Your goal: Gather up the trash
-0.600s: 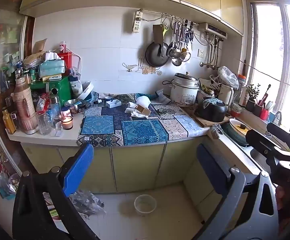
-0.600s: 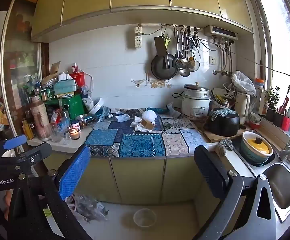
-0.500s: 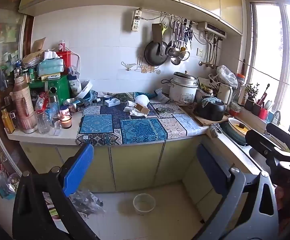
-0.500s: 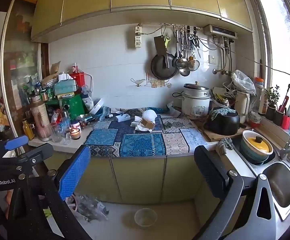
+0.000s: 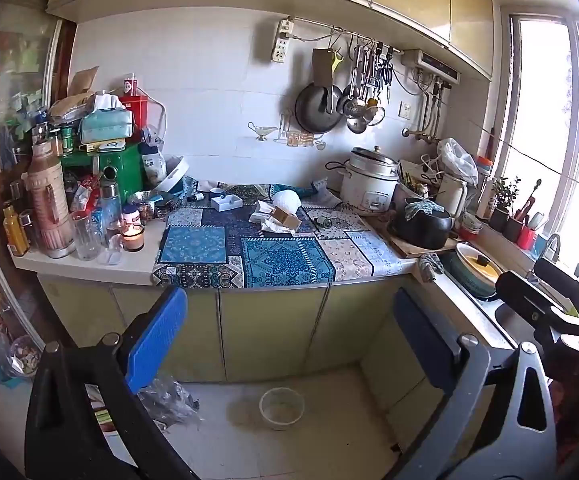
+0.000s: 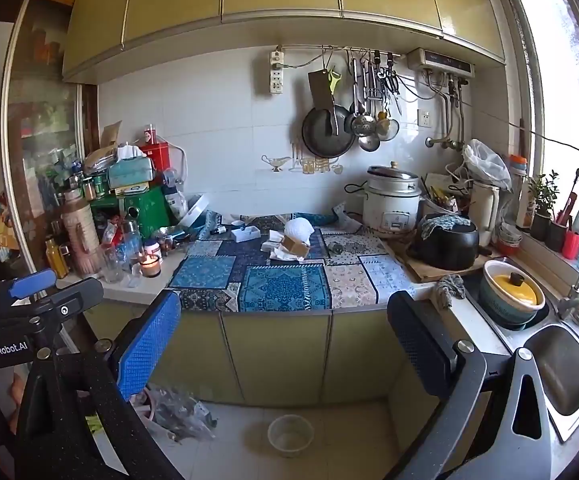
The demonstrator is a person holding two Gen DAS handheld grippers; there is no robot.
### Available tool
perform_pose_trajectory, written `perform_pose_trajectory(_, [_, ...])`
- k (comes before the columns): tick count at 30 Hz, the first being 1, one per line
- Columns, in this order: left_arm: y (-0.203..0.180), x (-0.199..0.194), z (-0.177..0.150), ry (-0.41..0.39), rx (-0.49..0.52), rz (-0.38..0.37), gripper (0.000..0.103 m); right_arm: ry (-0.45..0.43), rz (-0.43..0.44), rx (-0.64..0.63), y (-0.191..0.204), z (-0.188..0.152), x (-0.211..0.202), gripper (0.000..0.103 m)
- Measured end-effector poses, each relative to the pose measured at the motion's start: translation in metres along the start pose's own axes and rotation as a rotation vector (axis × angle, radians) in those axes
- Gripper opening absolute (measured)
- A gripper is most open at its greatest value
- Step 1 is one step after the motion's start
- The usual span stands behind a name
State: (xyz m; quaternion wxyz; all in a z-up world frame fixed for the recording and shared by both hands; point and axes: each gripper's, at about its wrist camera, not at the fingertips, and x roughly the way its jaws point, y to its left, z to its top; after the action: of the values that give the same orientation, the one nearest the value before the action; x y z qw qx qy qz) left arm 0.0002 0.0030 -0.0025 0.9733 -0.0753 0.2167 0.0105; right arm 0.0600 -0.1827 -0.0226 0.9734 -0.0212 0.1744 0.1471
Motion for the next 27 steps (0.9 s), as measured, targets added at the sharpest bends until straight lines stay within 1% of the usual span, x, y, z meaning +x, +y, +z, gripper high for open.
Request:
perform_pose_trajectory(11, [0.000,0.008,0.005,0.016,-0.005,0.000,0.103,0.018,0.009,0.009,0.000,-0.001,0.006,0.103])
perform_pose_trajectory(27, [0.003,0.013,0.004,0.017,-0.009,-0.005,0.103,0.026,0.015,0.016,0.001,-0.002,0.013,0.103])
